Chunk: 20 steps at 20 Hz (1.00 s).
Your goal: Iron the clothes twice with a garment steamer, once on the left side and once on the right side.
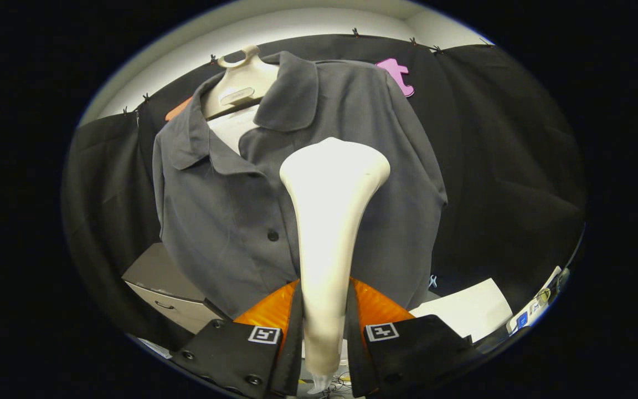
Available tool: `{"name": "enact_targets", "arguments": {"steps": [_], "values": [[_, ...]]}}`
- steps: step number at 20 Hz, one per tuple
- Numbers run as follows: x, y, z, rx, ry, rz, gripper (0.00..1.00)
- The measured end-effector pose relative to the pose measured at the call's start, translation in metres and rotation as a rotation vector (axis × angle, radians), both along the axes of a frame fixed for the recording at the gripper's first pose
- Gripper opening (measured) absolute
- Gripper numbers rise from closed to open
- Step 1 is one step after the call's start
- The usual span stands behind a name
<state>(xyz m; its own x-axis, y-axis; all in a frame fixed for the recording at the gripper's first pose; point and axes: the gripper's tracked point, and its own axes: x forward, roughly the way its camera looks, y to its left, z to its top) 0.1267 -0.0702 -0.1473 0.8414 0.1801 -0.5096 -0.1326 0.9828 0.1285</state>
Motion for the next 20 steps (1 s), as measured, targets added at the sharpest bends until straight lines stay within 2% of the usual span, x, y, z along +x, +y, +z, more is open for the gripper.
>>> {"name": "enact_targets", "arguments": {"steps": [9, 20], "values": [[-0.012, -0.003, -0.060, 0.000, 0.109, 0.044, 0.42], [-0.029, -0.011, -0.122, -0.021, 0.219, 0.046, 0.42]]}}
